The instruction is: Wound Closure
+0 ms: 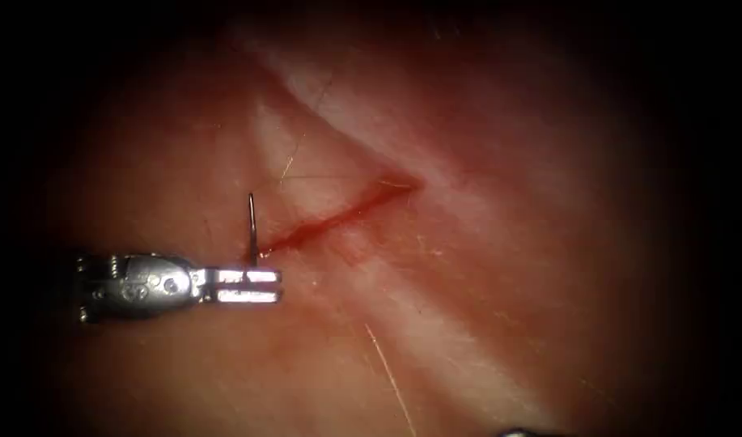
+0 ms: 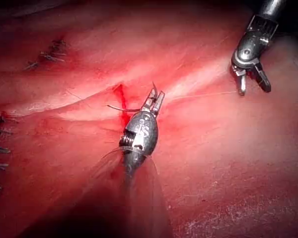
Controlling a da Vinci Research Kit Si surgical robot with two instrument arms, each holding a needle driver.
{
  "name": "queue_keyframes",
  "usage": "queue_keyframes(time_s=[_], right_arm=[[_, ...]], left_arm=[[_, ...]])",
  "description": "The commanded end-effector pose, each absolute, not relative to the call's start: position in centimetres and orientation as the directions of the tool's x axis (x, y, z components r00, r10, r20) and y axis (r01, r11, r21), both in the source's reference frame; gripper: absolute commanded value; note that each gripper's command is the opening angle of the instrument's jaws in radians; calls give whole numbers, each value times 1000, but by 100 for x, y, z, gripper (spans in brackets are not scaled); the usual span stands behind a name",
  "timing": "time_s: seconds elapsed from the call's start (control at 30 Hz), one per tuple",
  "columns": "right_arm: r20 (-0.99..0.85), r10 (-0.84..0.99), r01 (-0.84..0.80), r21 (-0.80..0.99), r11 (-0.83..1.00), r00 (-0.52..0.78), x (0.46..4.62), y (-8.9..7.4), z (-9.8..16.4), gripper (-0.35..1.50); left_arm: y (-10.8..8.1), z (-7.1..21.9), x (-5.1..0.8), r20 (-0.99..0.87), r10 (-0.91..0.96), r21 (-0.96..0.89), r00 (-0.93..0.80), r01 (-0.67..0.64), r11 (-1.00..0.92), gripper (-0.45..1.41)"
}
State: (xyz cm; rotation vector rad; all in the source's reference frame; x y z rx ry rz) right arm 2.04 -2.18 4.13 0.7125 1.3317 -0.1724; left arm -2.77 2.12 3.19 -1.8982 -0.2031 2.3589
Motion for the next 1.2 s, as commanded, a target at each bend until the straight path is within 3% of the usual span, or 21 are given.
queue_keyframes(time_s=[0.03,0.37,1.2], right_arm=[[-939,253,496,340,799,235,211,-200,422,136],[-942,164,217,232,948,292,206,-77,481,148],[-955,274,135,288,948,115,315,-60,510,147]], left_arm=[[211,326,-282,-963,166,-170,-213,1,-985,-45],[211,326,-282,-963,166,-170,-213,1,-985,-45],[211,326,-282,-963,166,-170,-213,1,-985,-45]])
